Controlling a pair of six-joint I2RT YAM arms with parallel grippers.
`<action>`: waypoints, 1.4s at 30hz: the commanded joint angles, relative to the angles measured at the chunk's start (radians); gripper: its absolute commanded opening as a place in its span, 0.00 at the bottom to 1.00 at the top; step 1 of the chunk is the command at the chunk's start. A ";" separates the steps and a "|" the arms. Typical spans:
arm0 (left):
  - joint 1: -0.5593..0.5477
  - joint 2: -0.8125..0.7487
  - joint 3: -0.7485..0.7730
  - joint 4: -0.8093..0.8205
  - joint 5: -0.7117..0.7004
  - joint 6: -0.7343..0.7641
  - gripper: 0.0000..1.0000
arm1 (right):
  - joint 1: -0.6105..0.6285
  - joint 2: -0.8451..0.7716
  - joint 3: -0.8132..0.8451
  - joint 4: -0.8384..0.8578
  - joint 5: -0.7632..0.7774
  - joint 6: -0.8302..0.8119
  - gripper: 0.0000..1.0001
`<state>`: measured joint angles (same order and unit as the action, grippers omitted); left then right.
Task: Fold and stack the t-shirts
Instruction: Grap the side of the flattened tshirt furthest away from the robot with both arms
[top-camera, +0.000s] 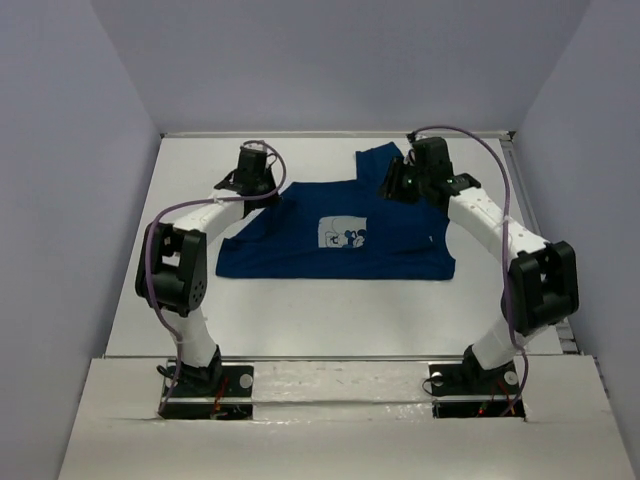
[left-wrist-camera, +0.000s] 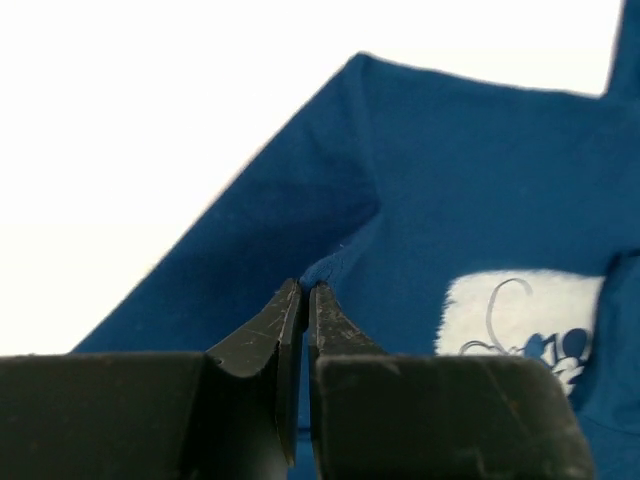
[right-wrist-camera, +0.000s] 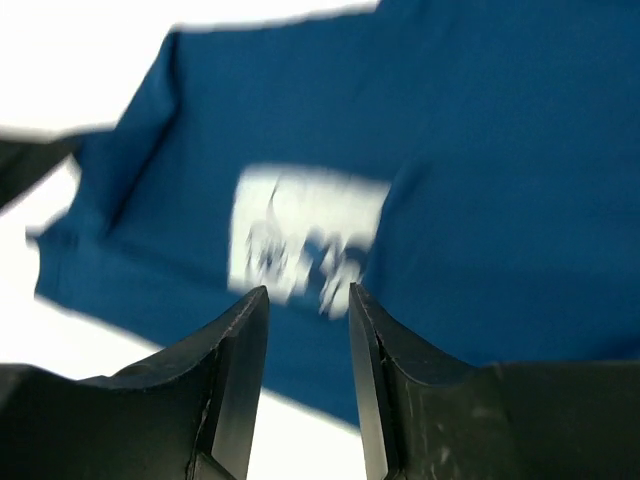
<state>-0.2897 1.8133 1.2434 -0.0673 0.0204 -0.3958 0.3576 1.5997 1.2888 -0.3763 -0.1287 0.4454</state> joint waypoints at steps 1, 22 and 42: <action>0.003 -0.126 0.090 -0.052 -0.060 0.017 0.00 | -0.109 0.141 0.183 0.059 0.043 -0.053 0.44; 0.063 -0.146 0.192 -0.143 -0.108 0.017 0.00 | -0.244 1.089 1.227 0.022 0.093 -0.008 0.68; 0.090 -0.104 0.208 -0.124 -0.074 0.015 0.00 | -0.264 1.293 1.317 0.105 -0.072 0.274 0.46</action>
<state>-0.2089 1.7153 1.4147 -0.2199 -0.0570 -0.3897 0.0956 2.8269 2.5919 -0.2596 -0.1501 0.6537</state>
